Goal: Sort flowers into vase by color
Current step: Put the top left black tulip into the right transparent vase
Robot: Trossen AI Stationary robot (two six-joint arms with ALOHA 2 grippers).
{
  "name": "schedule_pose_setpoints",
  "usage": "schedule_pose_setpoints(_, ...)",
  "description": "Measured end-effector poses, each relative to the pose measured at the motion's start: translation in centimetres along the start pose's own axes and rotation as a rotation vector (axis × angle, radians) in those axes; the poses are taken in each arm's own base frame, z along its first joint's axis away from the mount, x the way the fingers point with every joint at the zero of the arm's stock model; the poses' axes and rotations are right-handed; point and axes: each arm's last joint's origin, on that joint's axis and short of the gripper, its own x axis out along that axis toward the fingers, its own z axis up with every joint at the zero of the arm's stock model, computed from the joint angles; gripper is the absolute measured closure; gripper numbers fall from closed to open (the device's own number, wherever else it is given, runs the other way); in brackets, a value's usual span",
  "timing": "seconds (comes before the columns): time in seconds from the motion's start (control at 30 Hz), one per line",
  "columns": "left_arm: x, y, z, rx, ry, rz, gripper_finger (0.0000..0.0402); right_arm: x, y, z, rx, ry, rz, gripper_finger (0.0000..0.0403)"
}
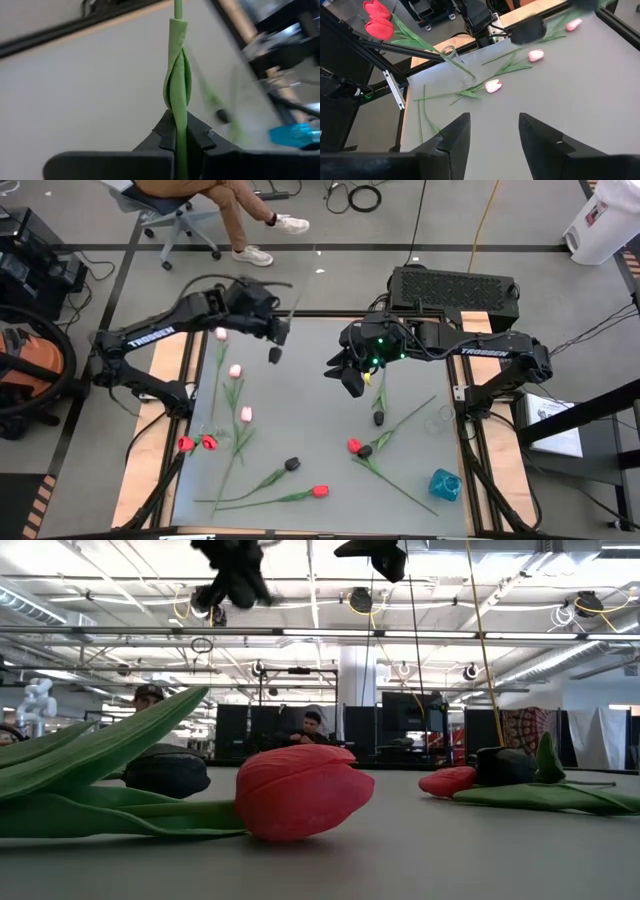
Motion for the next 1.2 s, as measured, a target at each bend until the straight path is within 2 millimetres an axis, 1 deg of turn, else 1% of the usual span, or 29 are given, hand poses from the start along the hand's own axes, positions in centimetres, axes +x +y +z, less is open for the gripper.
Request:
schedule_pose_setpoints(0.17, -1.7, -1.1, 1.0, -0.037, -0.017, -0.078, 0.0391, 0.0, 0.0, 0.0, -0.004, 0.0, 0.0, 0.0243)
schedule_pose_setpoints(0.33, -2.4, -1.8, 1.0, -0.062, 0.053, -0.181, 0.0391, 0.0, 0.0, 0.0, -0.125, 0.0, 0.0, 0.0243)
schedule_pose_setpoints(0.67, -2.6, -2.5, 0.3, -0.132, 0.237, -0.363, 0.0391, 0.0, 0.0, 0.0, -0.367, -0.003, 0.0, 0.0243)
schedule_pose_setpoints(0.83, -2.7, -2.7, 0.2, -0.179, 0.309, -0.425, 0.0391, 0.0, 0.2, 0.5, -0.453, -0.055, 0.008, 0.0243)
schedule_pose_setpoints(1.03, -2.4, -3.1, -0.1, -0.237, 0.409, -0.481, 0.0391, -0.1, 0.5, 1.2, -0.579, -0.132, 0.008, 0.0243)
schedule_pose_setpoints(1.2, -1.3, -3.7, -0.5, -0.281, 0.515, -0.508, 0.0391, -0.1, 0.5, 1.4, -0.674, -0.155, -0.029, 0.0243)
